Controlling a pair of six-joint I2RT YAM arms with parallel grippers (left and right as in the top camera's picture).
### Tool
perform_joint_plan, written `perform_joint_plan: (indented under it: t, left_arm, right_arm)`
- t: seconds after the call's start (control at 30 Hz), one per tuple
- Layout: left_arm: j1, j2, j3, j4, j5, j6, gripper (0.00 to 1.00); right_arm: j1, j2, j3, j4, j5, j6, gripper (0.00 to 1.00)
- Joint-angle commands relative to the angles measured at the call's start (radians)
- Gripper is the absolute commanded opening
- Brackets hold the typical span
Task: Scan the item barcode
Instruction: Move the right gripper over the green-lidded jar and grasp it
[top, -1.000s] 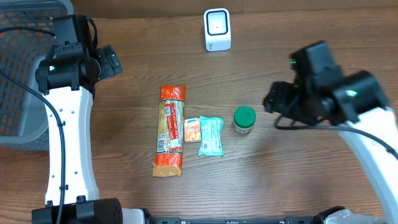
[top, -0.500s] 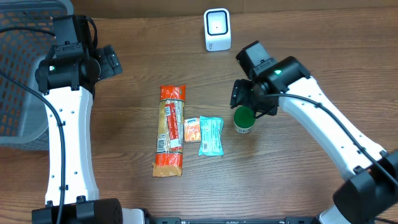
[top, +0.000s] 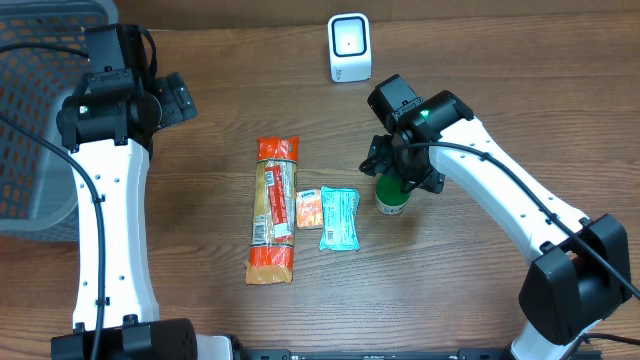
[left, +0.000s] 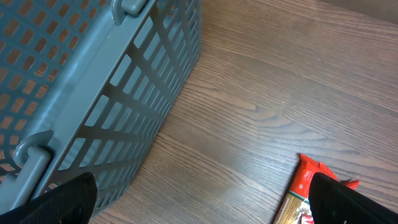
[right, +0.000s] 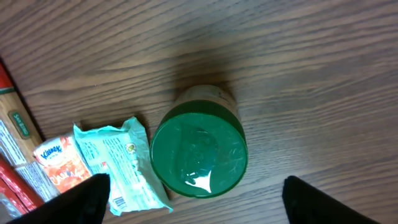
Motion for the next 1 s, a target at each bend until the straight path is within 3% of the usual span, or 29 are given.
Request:
perform_joint_plan:
  t: [0.0,0.97]
  left_arm:
    - [-0.001,-0.014,0.019,0.001,-0.013,0.009,1.00]
    - [-0.001,-0.014,0.019,0.001,-0.013,0.009,1.00]
  right_arm:
    - [0.018,0.003,-0.009,0.013,0.013,0.033,0.92]
    - [0.041,0.008,-0.197,0.217,0.074,0.032,0.93]
